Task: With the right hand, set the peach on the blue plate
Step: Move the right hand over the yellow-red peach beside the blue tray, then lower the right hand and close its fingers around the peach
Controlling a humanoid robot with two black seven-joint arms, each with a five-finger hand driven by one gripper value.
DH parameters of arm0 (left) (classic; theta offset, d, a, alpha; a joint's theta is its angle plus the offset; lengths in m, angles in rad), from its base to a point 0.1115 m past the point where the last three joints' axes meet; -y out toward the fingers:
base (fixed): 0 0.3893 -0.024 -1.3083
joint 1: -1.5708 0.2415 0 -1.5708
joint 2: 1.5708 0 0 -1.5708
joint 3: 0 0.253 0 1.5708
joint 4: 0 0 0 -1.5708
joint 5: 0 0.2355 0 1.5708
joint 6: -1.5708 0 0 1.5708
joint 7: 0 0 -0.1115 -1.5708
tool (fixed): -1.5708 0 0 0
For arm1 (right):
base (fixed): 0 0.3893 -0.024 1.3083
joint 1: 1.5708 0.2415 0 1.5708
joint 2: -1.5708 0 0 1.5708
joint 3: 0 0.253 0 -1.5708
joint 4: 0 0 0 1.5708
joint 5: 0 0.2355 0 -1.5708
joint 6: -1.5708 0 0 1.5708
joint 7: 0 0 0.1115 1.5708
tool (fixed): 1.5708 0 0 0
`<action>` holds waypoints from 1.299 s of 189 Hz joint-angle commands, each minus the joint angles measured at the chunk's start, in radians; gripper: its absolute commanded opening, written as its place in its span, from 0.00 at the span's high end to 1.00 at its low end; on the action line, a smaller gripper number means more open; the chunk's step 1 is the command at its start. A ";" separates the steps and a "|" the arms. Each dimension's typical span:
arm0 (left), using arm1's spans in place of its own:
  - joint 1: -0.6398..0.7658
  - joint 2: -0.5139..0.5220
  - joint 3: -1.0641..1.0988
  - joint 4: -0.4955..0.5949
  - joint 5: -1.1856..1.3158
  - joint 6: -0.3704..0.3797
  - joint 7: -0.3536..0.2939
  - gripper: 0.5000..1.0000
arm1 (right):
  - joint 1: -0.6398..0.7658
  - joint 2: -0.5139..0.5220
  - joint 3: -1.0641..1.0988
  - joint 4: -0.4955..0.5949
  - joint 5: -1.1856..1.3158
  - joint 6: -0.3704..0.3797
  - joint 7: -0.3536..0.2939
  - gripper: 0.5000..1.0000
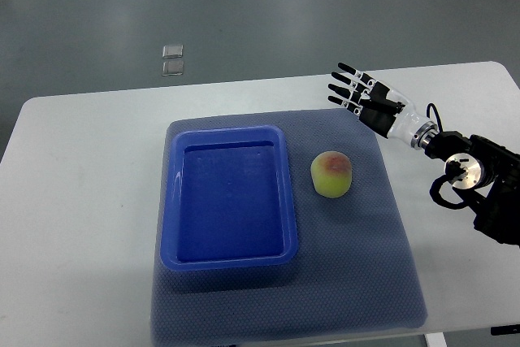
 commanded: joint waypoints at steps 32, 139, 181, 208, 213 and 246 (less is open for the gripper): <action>0.000 0.000 0.000 -0.001 0.003 0.006 0.006 0.00 | -0.003 0.000 -0.004 0.000 -0.010 -0.006 0.001 0.14; 0.000 0.000 0.000 0.000 0.000 0.009 0.000 0.00 | 0.066 -0.025 -0.056 0.032 -0.346 0.046 0.012 0.14; -0.005 0.000 0.000 0.000 0.000 0.009 0.002 0.00 | 0.081 -0.104 -0.054 0.196 -0.608 0.045 0.035 0.14; -0.005 0.000 -0.001 0.000 0.000 0.009 0.002 0.00 | 0.099 -0.169 -0.058 0.314 -0.731 0.048 0.035 0.14; -0.005 0.000 -0.003 0.000 0.000 0.009 0.002 0.00 | 0.099 -0.176 -0.058 0.333 -0.769 0.048 0.035 0.14; -0.006 0.000 -0.003 0.000 0.000 0.009 0.002 0.00 | 0.119 -0.201 -0.059 0.393 -1.003 0.056 0.043 0.14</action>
